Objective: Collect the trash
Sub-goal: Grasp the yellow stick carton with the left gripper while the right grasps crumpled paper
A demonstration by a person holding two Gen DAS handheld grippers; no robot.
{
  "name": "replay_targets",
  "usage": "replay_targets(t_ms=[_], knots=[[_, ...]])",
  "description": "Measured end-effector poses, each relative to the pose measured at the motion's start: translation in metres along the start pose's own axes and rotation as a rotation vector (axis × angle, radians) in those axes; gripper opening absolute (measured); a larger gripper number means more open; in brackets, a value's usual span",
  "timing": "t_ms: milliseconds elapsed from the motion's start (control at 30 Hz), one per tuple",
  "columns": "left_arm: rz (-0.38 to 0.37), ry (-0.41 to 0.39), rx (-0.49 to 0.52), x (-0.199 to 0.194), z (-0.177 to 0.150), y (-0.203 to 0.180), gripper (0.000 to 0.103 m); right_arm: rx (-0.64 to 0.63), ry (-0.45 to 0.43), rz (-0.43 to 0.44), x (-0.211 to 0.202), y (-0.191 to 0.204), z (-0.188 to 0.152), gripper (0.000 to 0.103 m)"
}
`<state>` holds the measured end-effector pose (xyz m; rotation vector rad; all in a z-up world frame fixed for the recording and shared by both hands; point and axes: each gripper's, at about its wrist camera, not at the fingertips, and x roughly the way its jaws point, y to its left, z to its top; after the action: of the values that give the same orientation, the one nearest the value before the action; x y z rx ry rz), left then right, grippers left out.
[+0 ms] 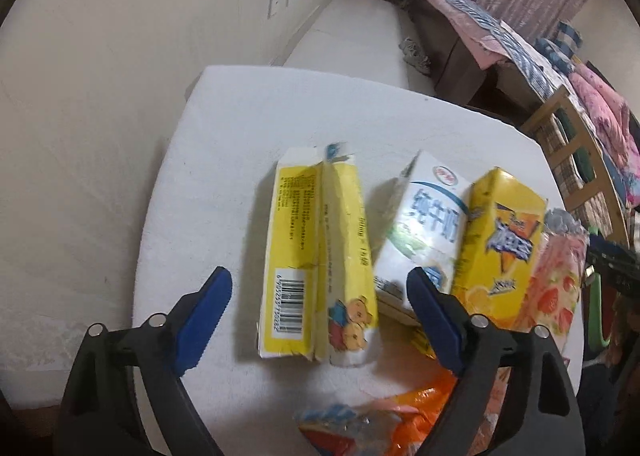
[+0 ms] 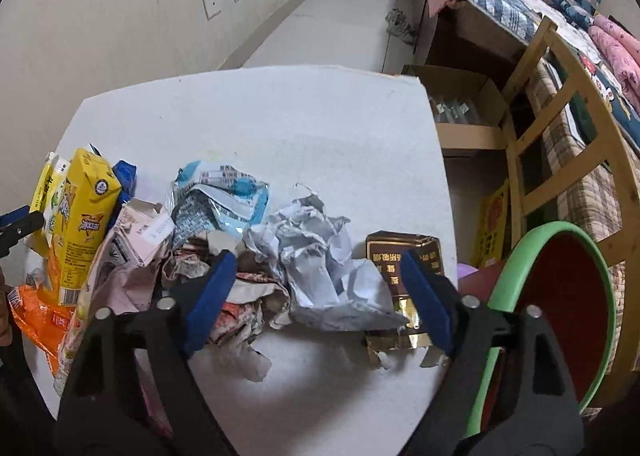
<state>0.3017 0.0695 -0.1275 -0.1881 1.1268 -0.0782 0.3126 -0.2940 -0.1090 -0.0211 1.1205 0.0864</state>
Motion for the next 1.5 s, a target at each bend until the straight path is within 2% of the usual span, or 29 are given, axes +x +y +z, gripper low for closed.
replay_targets(t_ms=[67, 167, 233, 300, 500, 567, 633, 800, 900, 1233, 1500], knots=[[-0.030, 0.006, -0.032, 0.004, 0.002, 0.005, 0.079, 0.002, 0.012, 0.014, 0.003, -0.001, 0.000, 0.065], [-0.071, -0.004, -0.078, 0.004, 0.004, 0.010, 0.063, 0.003, 0.022, 0.029, 0.006, -0.004, -0.001, 0.054], [-0.066, -0.008, -0.089, 0.002, 0.006, 0.010, 0.054, -0.002, 0.026, 0.035, 0.006, -0.004, -0.002, 0.049], [-0.063, -0.007, -0.084, 0.002, 0.008, 0.009, 0.050, -0.006, 0.030, 0.037, 0.006, -0.003, -0.001, 0.048], [-0.042, 0.005, -0.068, 0.009, 0.021, 0.002, 0.050, -0.015, 0.030, 0.036, 0.008, -0.003, 0.000, 0.043], [-0.027, 0.002, -0.049, 0.009, 0.024, -0.002, 0.043, -0.007, 0.026, 0.038, 0.006, -0.003, 0.000, 0.040], [-0.015, -0.005, -0.036, 0.006, 0.025, -0.003, 0.031, -0.002, 0.024, 0.039, 0.004, -0.004, 0.000, 0.038], [-0.015, -0.010, -0.002, -0.001, 0.021, 0.002, 0.020, -0.006, 0.010, 0.041, 0.000, -0.008, -0.001, 0.035], [-0.012, -0.022, 0.007, -0.008, 0.016, 0.005, 0.017, -0.005, -0.011, 0.041, -0.009, -0.008, -0.002, 0.034], [-0.015, -0.091, 0.012, -0.044, 0.008, 0.006, 0.017, -0.042, -0.075, 0.035, -0.039, -0.001, -0.001, 0.034], [-0.022, -0.141, 0.022, -0.076, 0.003, 0.000, 0.017, -0.026, -0.116, 0.053, -0.062, -0.008, -0.004, 0.034]])
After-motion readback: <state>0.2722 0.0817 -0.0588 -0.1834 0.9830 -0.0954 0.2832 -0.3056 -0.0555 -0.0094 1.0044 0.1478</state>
